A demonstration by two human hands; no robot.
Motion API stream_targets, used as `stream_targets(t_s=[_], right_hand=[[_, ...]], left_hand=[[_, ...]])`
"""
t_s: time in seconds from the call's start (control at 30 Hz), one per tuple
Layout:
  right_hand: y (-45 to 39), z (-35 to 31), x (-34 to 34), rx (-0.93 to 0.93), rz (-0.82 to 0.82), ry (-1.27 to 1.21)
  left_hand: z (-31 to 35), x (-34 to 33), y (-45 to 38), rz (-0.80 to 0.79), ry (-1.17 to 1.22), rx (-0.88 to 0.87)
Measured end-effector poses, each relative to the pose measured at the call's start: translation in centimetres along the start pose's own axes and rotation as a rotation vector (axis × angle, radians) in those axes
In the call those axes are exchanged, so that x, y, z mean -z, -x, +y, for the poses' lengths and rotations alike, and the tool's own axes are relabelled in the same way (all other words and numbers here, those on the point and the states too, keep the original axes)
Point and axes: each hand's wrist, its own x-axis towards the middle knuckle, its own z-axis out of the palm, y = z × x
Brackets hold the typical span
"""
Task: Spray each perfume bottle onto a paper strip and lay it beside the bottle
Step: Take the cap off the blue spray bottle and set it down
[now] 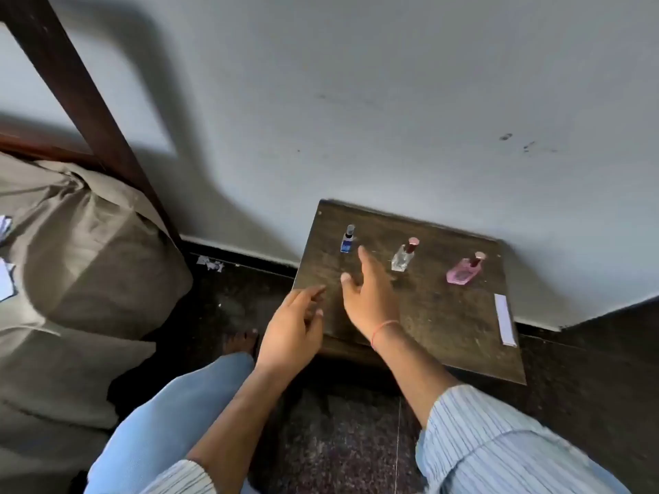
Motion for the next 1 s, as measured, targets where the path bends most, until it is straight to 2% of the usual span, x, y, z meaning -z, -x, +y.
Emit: stream_targets(t_s=[0.13, 0.23, 0.33, 0.4, 0.53, 0.63, 0.73, 0.83, 1.0], right_hand=[[-6.9, 0.5, -2.6, -0.112, 0.110, -0.071], [-8.9, 1.4, -3.9, -0.065, 0.189, -0.069], [-8.3, 1.8, -3.8, -0.051, 0.194, -0.132], [-6.3, 2.0, -2.8, 0.026, 0.159, -0.203], [0.0, 3.2, 1.9, 0.132, 0.034, -0.225], [4.6, 5.8, 5.2, 0.110, -0.074, -0.217], [5.6, 8.2, 6.1, 0.106, -0.068, -0.251], [3.8, 9.3, 6.0, 0.167, -0.038, -0.217], [1.6, 11.1, 7.1, 0.222, -0.138, -0.249]], left_hand=[[-0.3, 1.1, -4.2, 0.070, 0.104, 0.087], [0.0, 1.7, -5.4, 0.070, 0.179, 0.108], [0.1, 2.0, -5.8, 0.050, 0.272, 0.128], [0.3, 1.7, -6.0, 0.039, 0.343, 0.119], [0.8, 0.0, -6.6, -0.094, 0.419, 0.061], [1.8, -1.8, -6.9, -0.305, 0.455, 0.002], [2.6, -3.2, -6.8, -0.463, 0.446, -0.021], [3.3, -4.5, -7.1, -0.489, 0.474, -0.015], [3.7, -5.6, -7.5, -0.505, 0.540, 0.000]])
